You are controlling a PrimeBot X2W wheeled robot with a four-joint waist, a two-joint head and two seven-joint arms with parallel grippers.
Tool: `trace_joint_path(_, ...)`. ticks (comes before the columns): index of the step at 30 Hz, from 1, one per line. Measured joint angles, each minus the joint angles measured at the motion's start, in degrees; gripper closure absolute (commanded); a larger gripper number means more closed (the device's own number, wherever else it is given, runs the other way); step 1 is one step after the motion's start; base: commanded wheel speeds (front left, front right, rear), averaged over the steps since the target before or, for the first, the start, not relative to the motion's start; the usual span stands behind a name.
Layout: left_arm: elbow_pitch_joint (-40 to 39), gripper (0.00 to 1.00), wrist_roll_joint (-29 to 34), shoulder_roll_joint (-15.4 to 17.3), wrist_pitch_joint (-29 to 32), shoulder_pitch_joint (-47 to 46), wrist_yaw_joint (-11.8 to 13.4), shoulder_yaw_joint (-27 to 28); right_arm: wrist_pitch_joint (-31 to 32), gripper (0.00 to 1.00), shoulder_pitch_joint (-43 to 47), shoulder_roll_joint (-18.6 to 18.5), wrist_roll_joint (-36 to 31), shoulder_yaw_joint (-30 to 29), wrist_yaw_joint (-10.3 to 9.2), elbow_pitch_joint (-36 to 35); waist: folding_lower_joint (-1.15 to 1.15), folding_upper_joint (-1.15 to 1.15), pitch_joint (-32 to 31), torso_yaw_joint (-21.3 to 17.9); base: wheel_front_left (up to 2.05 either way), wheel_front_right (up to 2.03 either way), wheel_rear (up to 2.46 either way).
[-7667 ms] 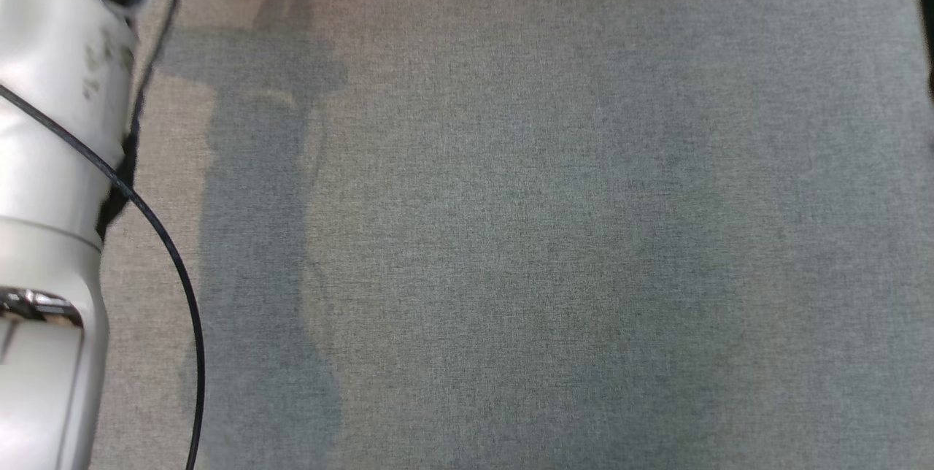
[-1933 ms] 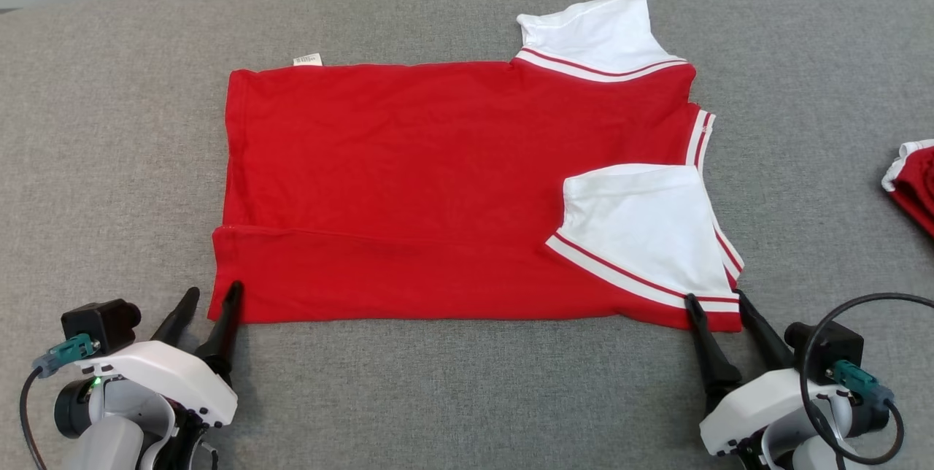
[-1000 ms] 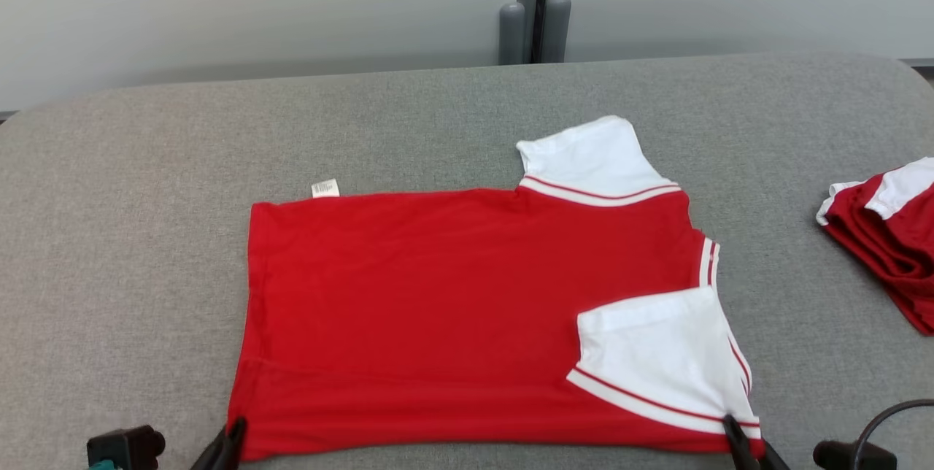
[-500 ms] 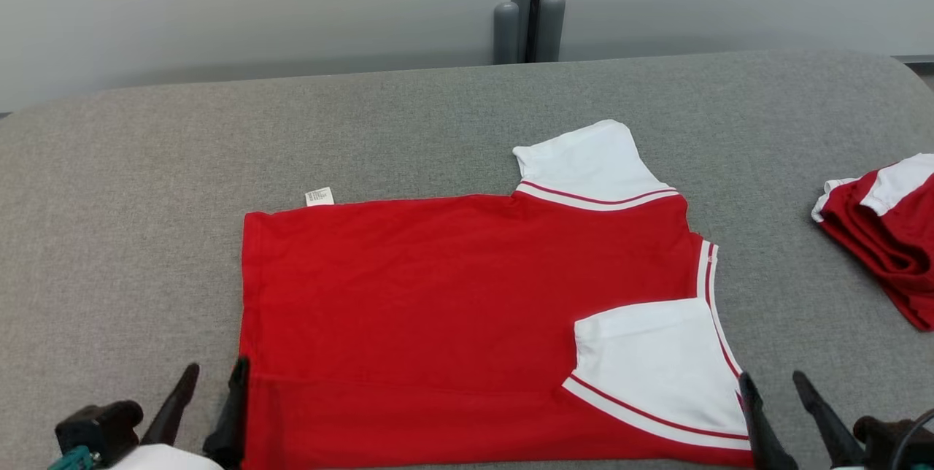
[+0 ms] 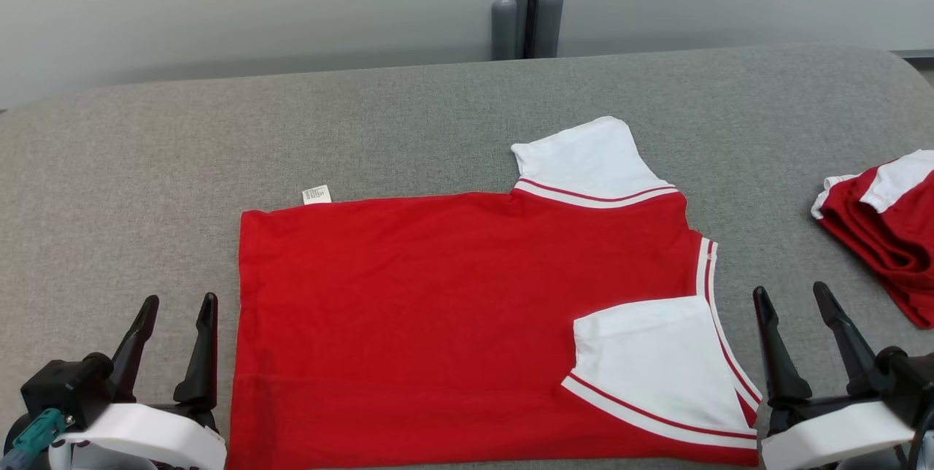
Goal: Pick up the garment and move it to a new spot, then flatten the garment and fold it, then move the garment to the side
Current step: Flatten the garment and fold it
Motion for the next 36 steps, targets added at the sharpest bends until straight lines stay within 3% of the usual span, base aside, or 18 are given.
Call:
trace_joint_path(9, -0.8, 0.00, 0.0, 0.0, 1.3, -1.6, 0.7, -0.5, 0.0, 0.00, -2.8, -0.2, 0.6, -0.3, 0.00, -0.2, 0.00, 0.00, 2.1, 0.0, 0.00, 0.00, 0.00)
trace_joint_path(15, 1.6, 0.00, -1.1, -0.2, 4.4, -11.3, -1.8, -1.7, -0.5, 0.00, -5.9, -0.2, 1.1, 0.7, 0.00, -0.2, 0.00, 0.00, 5.4, -0.1, 0.00, 0.00, 0.00)
trace_joint_path(26, 22.3, 0.00, -5.1, 0.3, 12.6, -27.2, -8.5, -3.1, -2.2, 0.00, -12.0, -0.5, 2.6, 6.0, 0.00, 3.5, 0.00, 0.00, 11.6, -3.3, 0.00, 0.00, 0.00)
trace_joint_path(35, 34.1, 0.00, -8.7, 1.0, 16.7, -32.8, -11.7, -3.3, -3.8, 0.00, -14.6, -1.0, 3.8, 6.8, 0.00, 6.7, 0.00, 0.00, 14.2, -5.2, 0.00, 0.00, 0.00)
trace_joint_path(36, 34.5, 0.31, -9.0, 1.1, 16.8, -33.1, -11.8, -3.5, -3.9, 0.00, -15.1, -1.2, 4.1, 6.4, 0.00, 7.0, 0.00, 0.00, 14.3, -5.3, 0.00, 0.00, 0.00)
